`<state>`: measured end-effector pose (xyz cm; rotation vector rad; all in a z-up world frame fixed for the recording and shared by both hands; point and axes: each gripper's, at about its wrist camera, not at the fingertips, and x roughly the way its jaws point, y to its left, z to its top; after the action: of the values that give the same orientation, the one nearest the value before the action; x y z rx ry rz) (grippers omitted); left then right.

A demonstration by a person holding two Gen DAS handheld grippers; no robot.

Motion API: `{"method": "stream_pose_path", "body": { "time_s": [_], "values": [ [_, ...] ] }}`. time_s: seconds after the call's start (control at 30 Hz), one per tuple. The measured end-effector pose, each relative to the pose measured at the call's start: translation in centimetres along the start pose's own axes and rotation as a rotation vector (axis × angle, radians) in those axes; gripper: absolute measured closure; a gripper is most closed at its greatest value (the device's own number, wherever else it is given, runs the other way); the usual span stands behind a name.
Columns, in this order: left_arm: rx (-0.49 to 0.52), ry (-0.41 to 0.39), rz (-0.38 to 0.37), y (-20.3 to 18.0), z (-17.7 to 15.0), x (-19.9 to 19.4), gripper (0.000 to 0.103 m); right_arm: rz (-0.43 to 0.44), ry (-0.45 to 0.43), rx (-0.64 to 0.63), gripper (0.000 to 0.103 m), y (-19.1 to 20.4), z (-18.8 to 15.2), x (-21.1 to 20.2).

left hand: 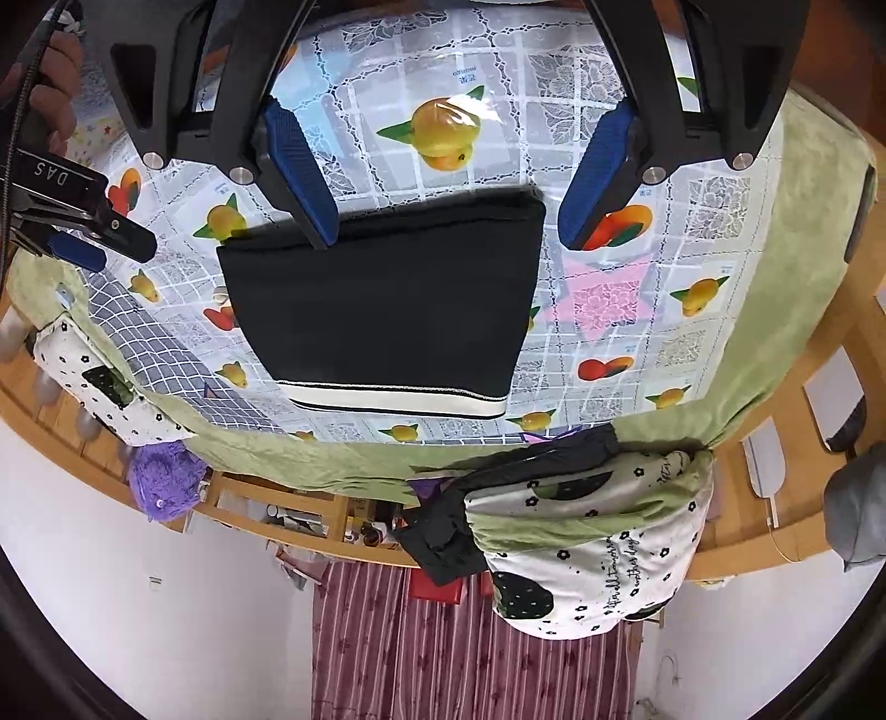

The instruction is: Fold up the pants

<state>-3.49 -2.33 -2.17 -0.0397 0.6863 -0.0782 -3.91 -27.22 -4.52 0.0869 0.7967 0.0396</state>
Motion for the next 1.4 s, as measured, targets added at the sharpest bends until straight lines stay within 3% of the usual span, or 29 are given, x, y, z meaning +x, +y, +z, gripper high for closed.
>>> {"method": "stream_pose_path", "body": {
  "time_s": [0.23, 0.37, 1.4],
  "values": [
    [-0.030, 0.007, 0.006, 1.0, 0.0, 0.1, 0.021, 0.002, 0.000, -0.027, 0.017, 1.0, -0.3, 0.1],
    [-0.036, 0.014, 0.006, 1.4, -0.1, 0.2, 0.020, 0.050, 0.010, -0.003, 0.017, 0.9, -0.2, 0.2],
    [-0.023, 0.013, 0.005, 2.0, -0.3, 0.0, 0.017, 0.040, 0.028, -0.012, 0.017, 1.8, -0.3, 0.9]
  ]
}}
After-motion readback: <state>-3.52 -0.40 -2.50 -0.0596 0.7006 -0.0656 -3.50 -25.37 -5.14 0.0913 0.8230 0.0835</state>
